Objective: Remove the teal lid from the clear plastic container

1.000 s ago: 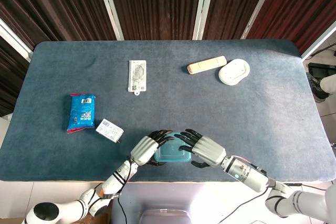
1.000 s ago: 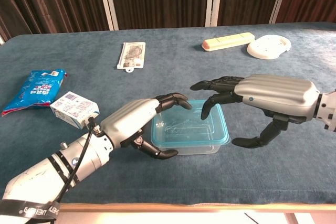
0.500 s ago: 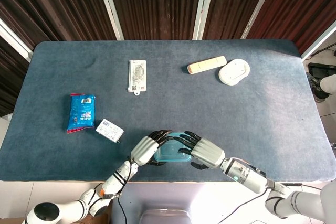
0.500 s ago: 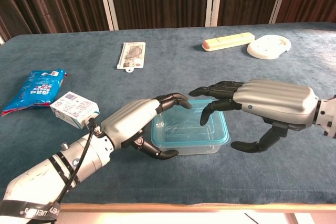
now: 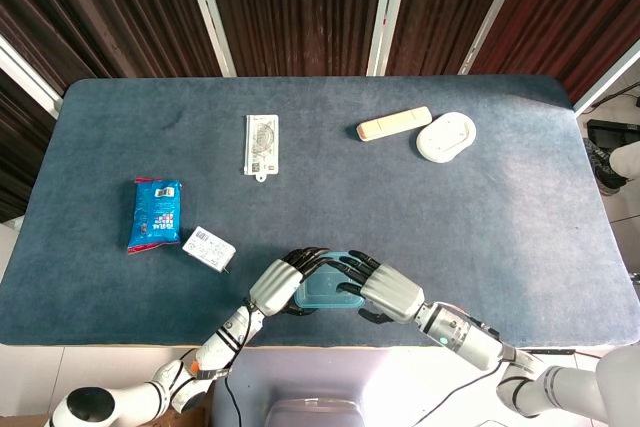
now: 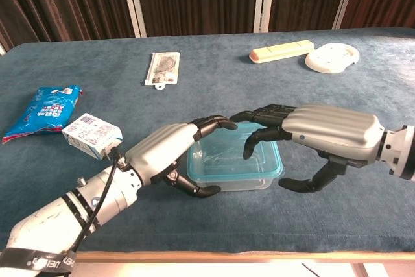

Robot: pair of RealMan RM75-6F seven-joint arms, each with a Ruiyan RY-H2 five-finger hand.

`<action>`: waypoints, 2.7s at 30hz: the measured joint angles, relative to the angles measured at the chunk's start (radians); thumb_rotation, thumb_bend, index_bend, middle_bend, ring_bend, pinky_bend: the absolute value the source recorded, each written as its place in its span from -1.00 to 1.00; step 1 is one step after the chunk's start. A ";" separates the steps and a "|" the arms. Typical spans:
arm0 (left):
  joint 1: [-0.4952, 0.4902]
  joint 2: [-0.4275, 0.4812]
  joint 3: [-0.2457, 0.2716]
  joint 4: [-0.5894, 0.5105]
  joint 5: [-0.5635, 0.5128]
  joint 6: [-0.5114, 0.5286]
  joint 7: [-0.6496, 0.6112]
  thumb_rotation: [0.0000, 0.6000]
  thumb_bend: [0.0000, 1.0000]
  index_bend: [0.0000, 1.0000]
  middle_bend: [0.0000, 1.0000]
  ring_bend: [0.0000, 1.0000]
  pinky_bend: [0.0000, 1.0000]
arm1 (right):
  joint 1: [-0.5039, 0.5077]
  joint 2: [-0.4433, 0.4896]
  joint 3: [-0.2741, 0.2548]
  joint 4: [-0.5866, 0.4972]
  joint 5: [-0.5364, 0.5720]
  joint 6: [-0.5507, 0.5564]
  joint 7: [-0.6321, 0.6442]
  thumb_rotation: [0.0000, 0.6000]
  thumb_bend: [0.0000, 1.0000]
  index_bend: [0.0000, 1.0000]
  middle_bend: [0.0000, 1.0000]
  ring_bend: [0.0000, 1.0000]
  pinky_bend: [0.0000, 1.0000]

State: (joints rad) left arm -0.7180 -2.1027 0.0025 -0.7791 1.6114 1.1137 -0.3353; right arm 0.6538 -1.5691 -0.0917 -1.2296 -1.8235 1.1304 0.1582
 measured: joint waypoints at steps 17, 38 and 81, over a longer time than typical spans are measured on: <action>0.001 -0.004 0.002 0.006 0.000 -0.003 0.007 1.00 -0.13 -0.71 0.40 0.10 0.20 | 0.007 -0.007 0.002 0.000 0.031 -0.004 -0.024 1.00 -0.04 -0.12 -0.98 -1.00 -1.00; 0.003 -0.007 0.011 0.010 0.008 -0.003 0.024 1.00 -0.12 -0.71 0.41 0.10 0.21 | 0.015 0.003 0.010 -0.038 0.062 -0.009 -0.018 1.00 -0.04 -0.12 -0.98 -1.00 -1.00; 0.005 -0.010 0.024 0.020 0.027 0.015 0.024 1.00 -0.13 -0.71 0.41 0.10 0.21 | 0.019 -0.034 0.046 0.012 0.070 0.038 -0.086 1.00 0.10 0.03 -0.90 -1.00 -1.00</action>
State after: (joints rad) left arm -0.7130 -2.1122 0.0269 -0.7588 1.6383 1.1289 -0.3117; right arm 0.6731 -1.6031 -0.0460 -1.2171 -1.7530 1.1680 0.0727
